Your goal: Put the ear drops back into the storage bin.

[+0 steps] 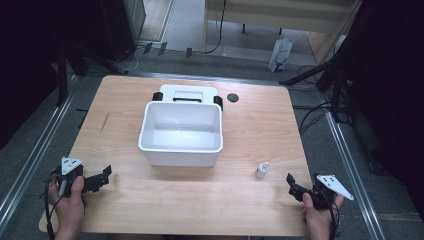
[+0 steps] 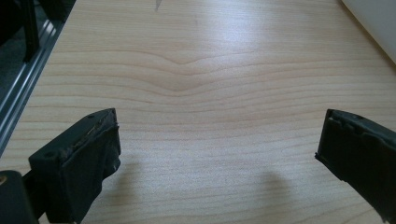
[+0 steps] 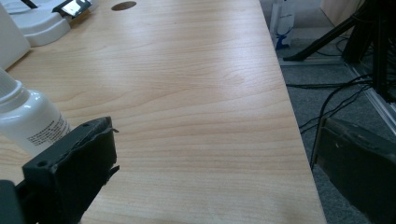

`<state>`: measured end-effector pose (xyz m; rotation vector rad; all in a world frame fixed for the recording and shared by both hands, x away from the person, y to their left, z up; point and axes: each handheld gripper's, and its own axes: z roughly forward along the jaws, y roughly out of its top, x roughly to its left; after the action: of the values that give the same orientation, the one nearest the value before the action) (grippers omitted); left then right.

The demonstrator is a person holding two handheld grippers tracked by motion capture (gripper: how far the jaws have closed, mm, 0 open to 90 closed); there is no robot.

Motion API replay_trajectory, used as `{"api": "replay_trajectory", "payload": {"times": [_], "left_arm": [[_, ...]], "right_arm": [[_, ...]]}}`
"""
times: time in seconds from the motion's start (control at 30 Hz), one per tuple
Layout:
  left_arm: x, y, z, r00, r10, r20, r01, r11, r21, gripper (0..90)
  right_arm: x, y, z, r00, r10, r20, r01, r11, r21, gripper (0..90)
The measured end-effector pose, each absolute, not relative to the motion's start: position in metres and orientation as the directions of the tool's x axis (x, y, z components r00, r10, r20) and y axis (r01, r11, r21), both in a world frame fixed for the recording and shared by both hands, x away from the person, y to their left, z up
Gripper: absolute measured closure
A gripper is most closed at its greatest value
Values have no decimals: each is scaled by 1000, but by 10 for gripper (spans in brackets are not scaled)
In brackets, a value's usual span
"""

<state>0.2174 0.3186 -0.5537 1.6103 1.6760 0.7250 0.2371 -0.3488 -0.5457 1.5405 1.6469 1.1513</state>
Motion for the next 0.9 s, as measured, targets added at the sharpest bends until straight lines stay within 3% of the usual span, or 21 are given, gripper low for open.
{"api": "replay_trajectory", "payload": {"times": [0.37, 0.6, 0.9], "left_arm": [[215, 319, -553, -2, 994, -110, 594, 90, 800, 2], [215, 321, -553, -4, 992, -124, 590, 102, 801, 2], [215, 321, -553, -12, 993, -120, 592, 104, 799, 2]], "right_arm": [[235, -349, -543, -155, 981, 121, 488, -31, 872, 0], [234, -351, -540, -121, 985, 123, 517, -43, 855, 57], [235, -347, -521, -174, 984, 48, 590, 66, 804, 60]]}}
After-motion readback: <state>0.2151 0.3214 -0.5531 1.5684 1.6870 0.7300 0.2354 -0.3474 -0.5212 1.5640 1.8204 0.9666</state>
